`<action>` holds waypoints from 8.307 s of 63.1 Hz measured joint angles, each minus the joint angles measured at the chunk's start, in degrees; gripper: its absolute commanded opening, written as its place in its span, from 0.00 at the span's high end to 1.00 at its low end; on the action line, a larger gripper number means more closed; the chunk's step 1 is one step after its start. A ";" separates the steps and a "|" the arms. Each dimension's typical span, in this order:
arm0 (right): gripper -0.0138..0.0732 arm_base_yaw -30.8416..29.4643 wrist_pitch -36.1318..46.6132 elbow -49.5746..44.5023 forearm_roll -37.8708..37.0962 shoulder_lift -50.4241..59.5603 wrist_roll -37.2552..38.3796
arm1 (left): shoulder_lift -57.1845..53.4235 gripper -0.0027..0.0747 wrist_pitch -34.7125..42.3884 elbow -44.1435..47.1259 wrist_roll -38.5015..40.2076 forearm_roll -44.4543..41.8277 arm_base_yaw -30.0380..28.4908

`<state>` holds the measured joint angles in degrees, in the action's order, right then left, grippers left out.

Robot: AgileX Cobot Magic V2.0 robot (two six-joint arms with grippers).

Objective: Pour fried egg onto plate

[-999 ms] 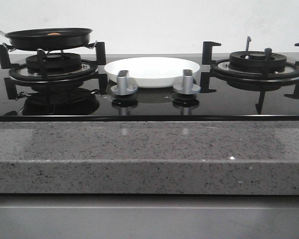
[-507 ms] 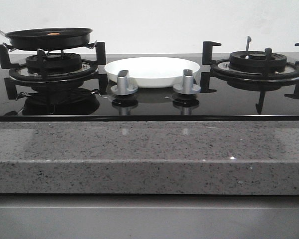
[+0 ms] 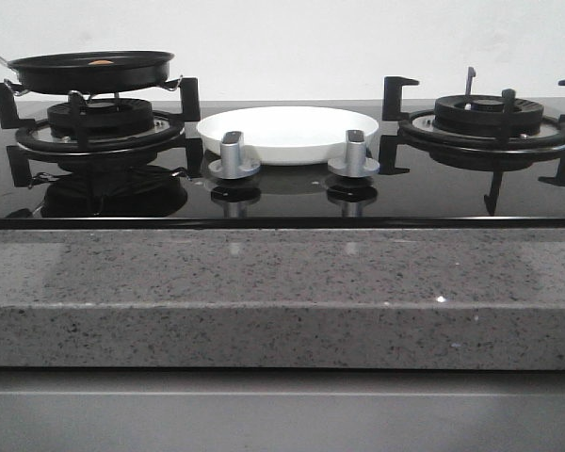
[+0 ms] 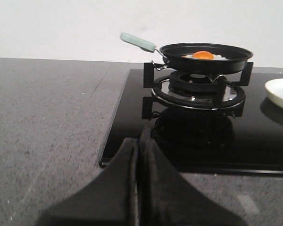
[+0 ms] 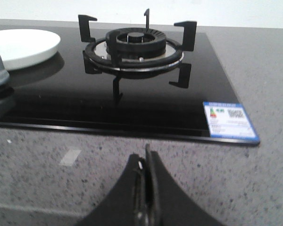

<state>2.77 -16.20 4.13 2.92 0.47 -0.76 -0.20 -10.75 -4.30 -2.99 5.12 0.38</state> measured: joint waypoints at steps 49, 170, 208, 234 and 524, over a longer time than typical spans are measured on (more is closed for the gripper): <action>0.40 0.00 -8.51 29.01 -0.25 -22.43 0.00 | 27.55 0.37 -11.83 -30.20 0.00 -1.92 0.00; 0.38 10.07 -54.32 121.92 10.94 -124.10 -9.10 | 27.65 0.17 -11.83 -30.20 0.00 -1.82 0.00; 0.52 10.07 -54.77 128.39 11.32 -132.41 -10.14 | 27.65 0.17 -11.83 -30.20 0.00 -1.82 0.00; 0.91 10.11 -54.86 129.33 13.20 -132.54 -9.93 | 27.65 0.17 -11.83 -30.20 0.00 -1.82 0.00; 0.91 11.15 -36.87 74.93 23.54 -90.66 -14.83 | 104.72 0.99 -41.79 -73.99 -33.11 83.29 -18.58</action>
<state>13.92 -53.07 79.06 26.46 -90.19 -15.59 104.52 -52.54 -78.29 -36.10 88.41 -18.19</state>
